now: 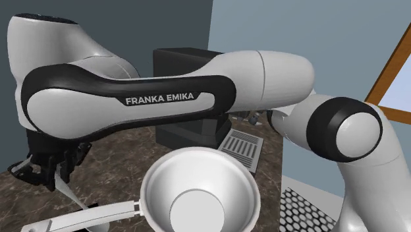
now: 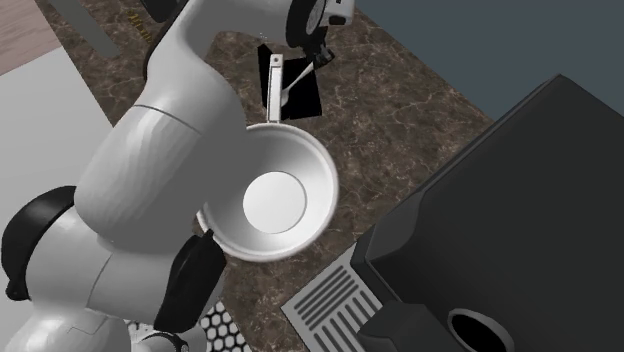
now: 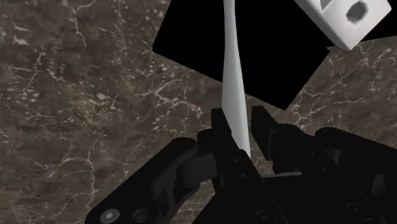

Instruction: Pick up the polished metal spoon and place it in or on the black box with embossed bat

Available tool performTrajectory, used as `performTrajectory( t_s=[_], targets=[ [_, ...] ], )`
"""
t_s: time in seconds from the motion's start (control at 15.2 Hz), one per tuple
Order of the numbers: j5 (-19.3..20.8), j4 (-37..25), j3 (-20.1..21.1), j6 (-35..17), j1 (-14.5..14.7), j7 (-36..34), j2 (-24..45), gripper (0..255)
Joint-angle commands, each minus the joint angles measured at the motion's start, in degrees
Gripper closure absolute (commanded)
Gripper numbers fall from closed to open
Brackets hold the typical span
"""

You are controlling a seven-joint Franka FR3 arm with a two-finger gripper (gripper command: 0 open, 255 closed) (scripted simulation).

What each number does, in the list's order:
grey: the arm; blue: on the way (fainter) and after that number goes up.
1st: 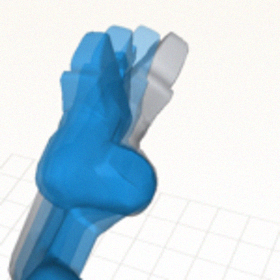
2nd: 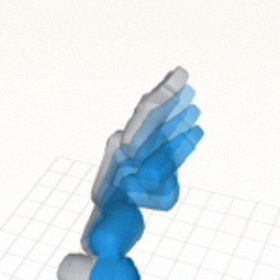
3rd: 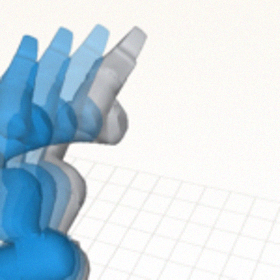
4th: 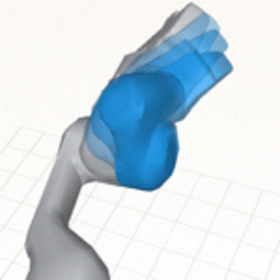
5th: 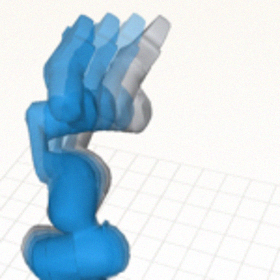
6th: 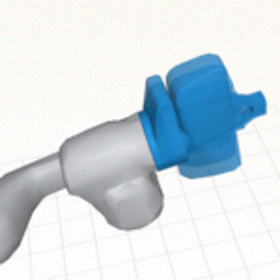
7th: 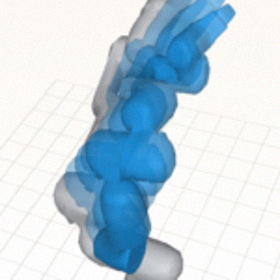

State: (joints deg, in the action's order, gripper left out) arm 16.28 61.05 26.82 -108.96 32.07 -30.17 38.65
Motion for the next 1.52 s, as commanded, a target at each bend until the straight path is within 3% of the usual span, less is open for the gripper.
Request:
performTrajectory(
  t_s=[0.0, 0.13, 0.2, 0.79, 1.12, 1.45],
  targets=[
    [1.09, -5.64, -0.31, 2.42, 3.38, -1.61, 3.06, 255],
    [2.38, -13.85, -0.99, 5.84, 7.55, -2.83, 7.58, 255],
    [3.37, -22.76, -1.74, 9.58, 11.24, -3.12, 12.31, 255],
    [3.08, -8.57, -1.26, -0.25, 7.84, -4.76, 8.67, 255],
    [3.32, -4.12, -1.31, -4.27, 6.95, -5.34, 8.44, 255],
    [3.38, -3.72, -1.30, -4.66, 6.86, -5.41, 8.46, 255]
  ],
)
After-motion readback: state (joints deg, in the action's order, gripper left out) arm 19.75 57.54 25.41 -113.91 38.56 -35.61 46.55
